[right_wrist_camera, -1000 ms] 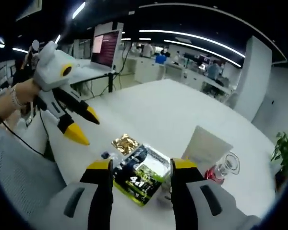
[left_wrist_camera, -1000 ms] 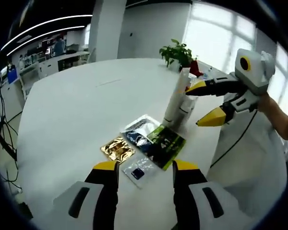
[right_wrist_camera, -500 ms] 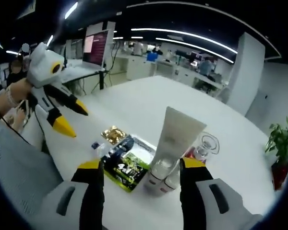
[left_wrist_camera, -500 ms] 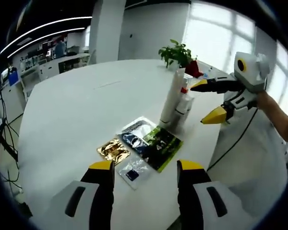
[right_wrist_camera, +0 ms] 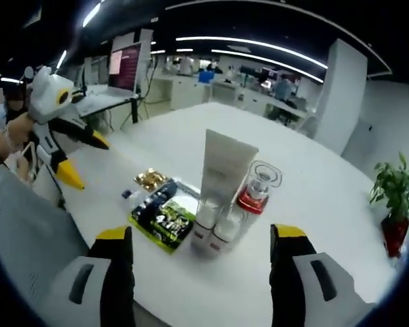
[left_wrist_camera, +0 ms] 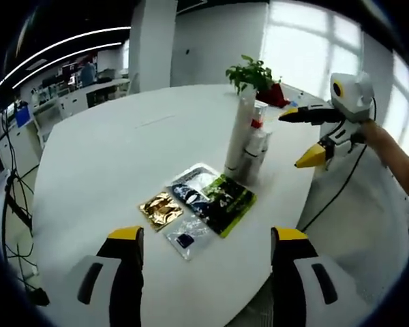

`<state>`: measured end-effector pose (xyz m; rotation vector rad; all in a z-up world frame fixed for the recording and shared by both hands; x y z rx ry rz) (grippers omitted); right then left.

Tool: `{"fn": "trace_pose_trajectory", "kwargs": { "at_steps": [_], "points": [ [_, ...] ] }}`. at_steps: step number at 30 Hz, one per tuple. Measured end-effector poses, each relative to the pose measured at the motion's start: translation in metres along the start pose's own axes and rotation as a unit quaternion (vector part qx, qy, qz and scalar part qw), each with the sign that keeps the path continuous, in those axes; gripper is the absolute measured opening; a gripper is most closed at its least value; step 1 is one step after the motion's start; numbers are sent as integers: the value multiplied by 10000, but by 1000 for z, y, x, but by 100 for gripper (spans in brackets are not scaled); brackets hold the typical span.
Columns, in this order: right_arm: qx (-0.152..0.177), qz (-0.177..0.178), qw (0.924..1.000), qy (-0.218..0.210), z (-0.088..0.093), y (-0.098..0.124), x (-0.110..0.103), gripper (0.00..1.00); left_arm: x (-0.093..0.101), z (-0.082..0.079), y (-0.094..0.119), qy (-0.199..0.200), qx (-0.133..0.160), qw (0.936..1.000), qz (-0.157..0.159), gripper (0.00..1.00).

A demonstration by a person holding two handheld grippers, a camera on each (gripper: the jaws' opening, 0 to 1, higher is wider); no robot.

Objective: Arrange the skincare products in the storage area until every visible bottle or jar stands upright without overlapping.

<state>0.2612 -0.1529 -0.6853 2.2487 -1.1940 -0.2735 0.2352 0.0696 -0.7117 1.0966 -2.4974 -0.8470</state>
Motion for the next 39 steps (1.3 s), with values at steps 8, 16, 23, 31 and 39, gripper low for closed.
{"fn": "trace_pose_trajectory", "kwargs": {
  "at_steps": [8,16,23,31,39],
  "points": [
    [-20,47,10000,-54,6,9,1,90,13,3,1,-21,39,10000,20,82],
    [-36,99,9999,-62,12,13,1,94,20,7,4,-113,47,9999,35,90],
    [-90,113,9999,-59,19,16,-2,99,24,11,6,-170,39,9998,4,96],
    [-122,115,9999,-1,25,21,-6,99,32,13,6,-232,36,9997,37,99],
    [-6,72,10000,41,23,24,-5,99,40,13,8,-202,57,9998,41,99]
  ]
}}
Point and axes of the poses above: the point that each gripper's makers call its tool centre point, and the gripper's own axes: y roughly backward along the fingers, x roughly to its right, z roughly out of its underside, the point moved 2 cm from there along y, roughly backward along the fingers, and after that the axes turned 6 degrees about -y, right-handed, at the moved point
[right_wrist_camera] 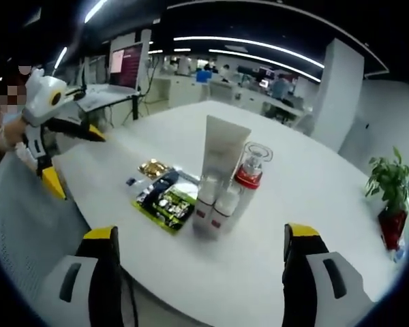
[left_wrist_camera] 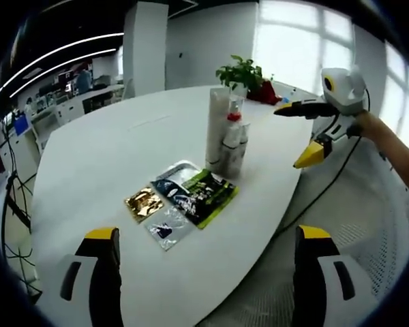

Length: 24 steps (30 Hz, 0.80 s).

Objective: Arrange the skincare products in the storage area until every visible bottle or jar stands upright without overlapping.

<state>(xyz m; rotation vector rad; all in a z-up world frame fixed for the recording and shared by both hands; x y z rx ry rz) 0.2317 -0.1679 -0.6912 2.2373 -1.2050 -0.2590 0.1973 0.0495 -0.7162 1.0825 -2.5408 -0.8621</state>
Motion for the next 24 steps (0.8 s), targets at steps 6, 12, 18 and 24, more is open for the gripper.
{"fn": "trace_pose_trajectory", "kwargs": {
  "at_steps": [6,12,18,24],
  "points": [
    [5,-37,10000,-5,0,-2,-1,99,1,3,5,45,54,9999,-78,99],
    [-27,-71,10000,19,0,-4,-2,99,0,3,8,33,89,9999,-136,99],
    [16,-118,9999,-7,-1,-6,-4,100,0,0,8,-24,110,9999,-123,99],
    [38,-157,9999,-29,1,-8,-6,100,-1,-3,6,-70,107,9999,-102,99]
  ]
}}
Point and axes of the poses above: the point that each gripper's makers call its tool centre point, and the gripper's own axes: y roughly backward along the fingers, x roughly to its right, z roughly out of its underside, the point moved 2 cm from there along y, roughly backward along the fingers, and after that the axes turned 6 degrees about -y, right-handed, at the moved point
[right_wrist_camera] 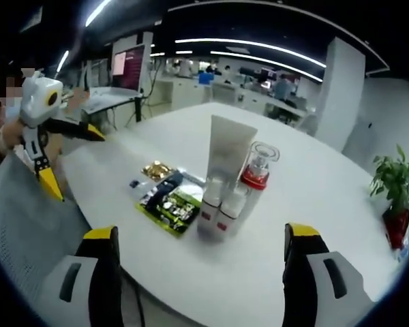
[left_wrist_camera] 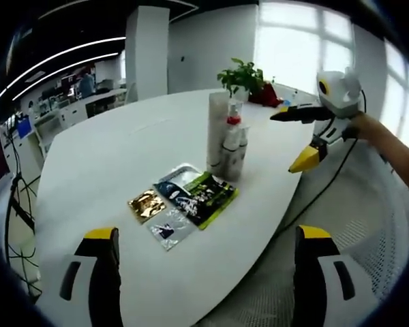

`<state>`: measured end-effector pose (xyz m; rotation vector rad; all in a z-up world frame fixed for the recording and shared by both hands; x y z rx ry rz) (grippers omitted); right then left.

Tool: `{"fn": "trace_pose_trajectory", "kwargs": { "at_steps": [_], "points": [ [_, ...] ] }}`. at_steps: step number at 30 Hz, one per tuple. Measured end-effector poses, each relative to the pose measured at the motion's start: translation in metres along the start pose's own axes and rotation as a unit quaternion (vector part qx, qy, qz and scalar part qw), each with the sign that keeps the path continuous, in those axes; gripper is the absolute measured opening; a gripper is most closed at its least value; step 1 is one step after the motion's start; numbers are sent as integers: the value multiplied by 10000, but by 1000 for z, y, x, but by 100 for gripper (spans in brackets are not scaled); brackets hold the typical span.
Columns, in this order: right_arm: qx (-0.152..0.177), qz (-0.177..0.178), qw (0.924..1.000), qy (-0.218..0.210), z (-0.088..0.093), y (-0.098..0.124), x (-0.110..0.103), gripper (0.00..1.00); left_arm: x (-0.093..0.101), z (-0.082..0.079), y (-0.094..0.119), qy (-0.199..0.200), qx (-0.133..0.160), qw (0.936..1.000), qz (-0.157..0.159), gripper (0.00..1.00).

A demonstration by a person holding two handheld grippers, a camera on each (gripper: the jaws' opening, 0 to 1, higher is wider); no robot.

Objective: Arrange the skincare products in the storage area until every visible bottle or jar stands upright without overlapping.

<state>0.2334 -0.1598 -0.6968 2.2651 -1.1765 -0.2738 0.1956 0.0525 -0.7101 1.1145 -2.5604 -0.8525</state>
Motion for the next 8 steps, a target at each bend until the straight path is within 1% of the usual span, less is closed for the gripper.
{"fn": "trace_pose_trajectory", "kwargs": {
  "at_steps": [8],
  "points": [
    [32,-50,10000,-53,2,-2,0,100,2,-2,-4,-38,-31,10000,56,99]
  ]
}}
Point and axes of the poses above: the point that each gripper's makers call its tool centre point, and the gripper's own axes: y roughly backward along the fingers, x roughly to its right, z roughly out of its underside, the point moved 2 cm from there along y, roughly backward along the fingers, and after that the axes turned 6 degrees about -y, right-handed, at the moved point
